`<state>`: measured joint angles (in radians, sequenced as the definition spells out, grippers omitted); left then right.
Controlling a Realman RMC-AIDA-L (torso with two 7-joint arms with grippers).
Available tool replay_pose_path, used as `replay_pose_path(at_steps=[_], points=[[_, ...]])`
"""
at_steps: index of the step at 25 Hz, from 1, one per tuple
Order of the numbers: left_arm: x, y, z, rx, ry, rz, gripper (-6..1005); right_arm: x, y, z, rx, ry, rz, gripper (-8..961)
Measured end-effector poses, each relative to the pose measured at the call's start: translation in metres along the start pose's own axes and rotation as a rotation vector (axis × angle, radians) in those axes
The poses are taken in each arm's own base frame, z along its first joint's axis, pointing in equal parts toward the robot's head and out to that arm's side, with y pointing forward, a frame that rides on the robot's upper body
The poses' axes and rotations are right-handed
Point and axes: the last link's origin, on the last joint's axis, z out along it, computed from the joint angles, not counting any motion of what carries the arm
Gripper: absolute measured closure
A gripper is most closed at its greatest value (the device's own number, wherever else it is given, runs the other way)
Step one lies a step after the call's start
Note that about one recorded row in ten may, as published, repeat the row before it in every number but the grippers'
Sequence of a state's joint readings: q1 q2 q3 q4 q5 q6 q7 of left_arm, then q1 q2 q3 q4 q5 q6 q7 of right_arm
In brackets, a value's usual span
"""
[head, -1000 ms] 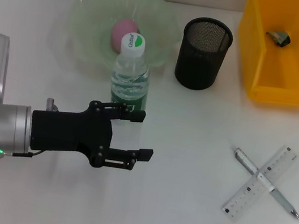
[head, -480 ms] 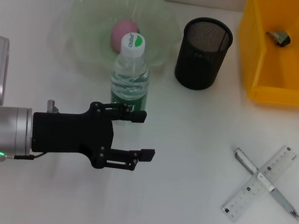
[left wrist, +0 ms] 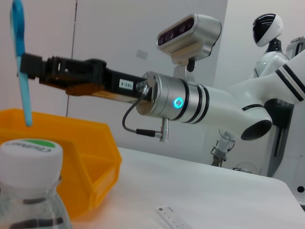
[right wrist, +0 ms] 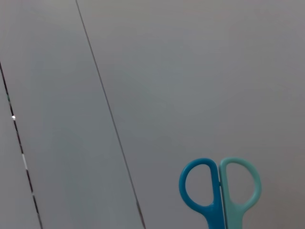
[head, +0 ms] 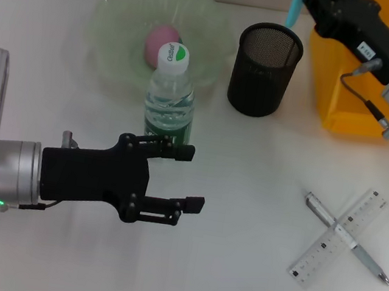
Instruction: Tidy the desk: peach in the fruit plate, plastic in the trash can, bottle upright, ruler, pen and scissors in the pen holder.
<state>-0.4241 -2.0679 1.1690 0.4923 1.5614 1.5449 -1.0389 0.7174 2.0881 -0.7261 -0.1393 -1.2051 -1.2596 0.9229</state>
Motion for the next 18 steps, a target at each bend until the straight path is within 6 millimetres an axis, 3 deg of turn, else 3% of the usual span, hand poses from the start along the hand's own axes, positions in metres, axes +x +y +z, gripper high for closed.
replay_pose_path(at_steps=[10,18], points=[[-0.0013,0.0010,-0.0007,0.001,-0.002,-0.002,197,0.0103,-0.0004,-0.0020,0.025,0.037,-0.010,734],[-0.0022,0.0033,-0.0022,-0.003,0.004,-0.007,197,0.0119,0.0001,-0.0049,0.023,0.038,-0.002,507]])
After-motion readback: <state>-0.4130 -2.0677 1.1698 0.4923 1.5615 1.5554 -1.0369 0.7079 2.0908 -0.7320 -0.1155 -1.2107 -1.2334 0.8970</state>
